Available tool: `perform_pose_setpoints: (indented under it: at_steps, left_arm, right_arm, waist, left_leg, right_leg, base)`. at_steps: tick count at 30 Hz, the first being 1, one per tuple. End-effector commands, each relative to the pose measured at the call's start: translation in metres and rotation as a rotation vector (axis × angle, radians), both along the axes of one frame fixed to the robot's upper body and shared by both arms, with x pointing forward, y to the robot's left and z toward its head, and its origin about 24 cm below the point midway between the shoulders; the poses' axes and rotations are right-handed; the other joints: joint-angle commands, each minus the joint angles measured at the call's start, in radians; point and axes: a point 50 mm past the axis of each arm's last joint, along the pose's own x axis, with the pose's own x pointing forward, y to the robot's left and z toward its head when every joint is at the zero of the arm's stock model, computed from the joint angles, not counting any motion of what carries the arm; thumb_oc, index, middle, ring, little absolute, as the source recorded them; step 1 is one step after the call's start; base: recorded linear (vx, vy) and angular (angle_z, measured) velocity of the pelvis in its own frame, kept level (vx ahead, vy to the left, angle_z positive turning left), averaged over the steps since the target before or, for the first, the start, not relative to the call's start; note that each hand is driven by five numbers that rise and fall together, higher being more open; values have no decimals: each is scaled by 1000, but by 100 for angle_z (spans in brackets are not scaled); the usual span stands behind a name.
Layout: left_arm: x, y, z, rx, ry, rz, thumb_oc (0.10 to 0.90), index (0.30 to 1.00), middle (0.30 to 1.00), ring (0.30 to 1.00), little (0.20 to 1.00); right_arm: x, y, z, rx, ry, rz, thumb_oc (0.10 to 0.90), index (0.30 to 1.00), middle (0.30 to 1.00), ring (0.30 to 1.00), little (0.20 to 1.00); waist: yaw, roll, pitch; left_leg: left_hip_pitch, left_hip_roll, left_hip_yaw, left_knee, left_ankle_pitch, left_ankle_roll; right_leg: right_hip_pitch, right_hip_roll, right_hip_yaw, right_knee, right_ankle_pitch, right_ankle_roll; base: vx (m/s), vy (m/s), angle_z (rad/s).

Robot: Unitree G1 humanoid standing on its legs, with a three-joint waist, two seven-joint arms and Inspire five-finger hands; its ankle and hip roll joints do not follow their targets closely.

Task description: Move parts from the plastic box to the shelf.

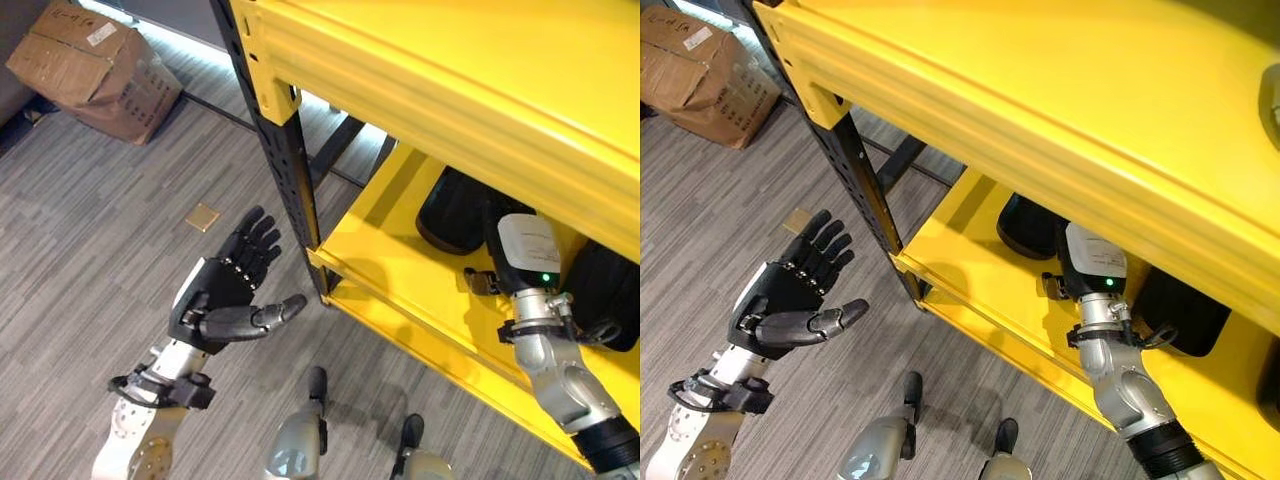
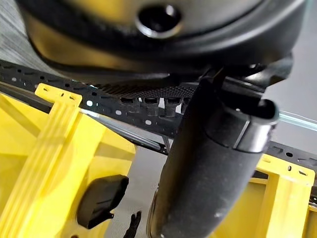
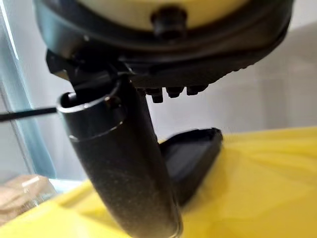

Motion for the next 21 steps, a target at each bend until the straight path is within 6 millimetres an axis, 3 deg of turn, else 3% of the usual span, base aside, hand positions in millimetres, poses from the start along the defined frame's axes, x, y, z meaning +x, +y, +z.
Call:
perform_pose_setpoints:
  at_steps: [1,12,21]
  left_arm:
    - [-5,-8,38,-24,-208,-44,900,1000,1000,1000,1000]
    - [0,-15,36,-39,-198,-76,900,1000,1000,1000,1000]
    - [0,-17,34,-44,-193,-95,900,1000,1000,1000,1000]
  right_arm:
    - [2,24,62,-1,-280,141,900,1000,1000,1000,1000]
    - [18,53,61,-39,-127,234,900,1000,1000,1000,1000]
    - [30,54,31,-20,78,186,900,1000,1000,1000,1000]
  waist:
    - [-1,7,-87]
    - [20,7,-88]
    - [39,-2,-83]
  left_leg:
    - [59,61,-9,69,-152,-17]
    - [53,57,-19,78,-154,-19]
    - [50,57,-31,79,-148,-17]
  right_leg:
    - [-71,-21,12,117,-34,-11]
    - [-67,-26,1,121,-39,-13]
    - [-58,-25,-13,120,-36,-13]
  base:
    - [0,0,0]
    - [1,2,0]
    - [3,-4,2]
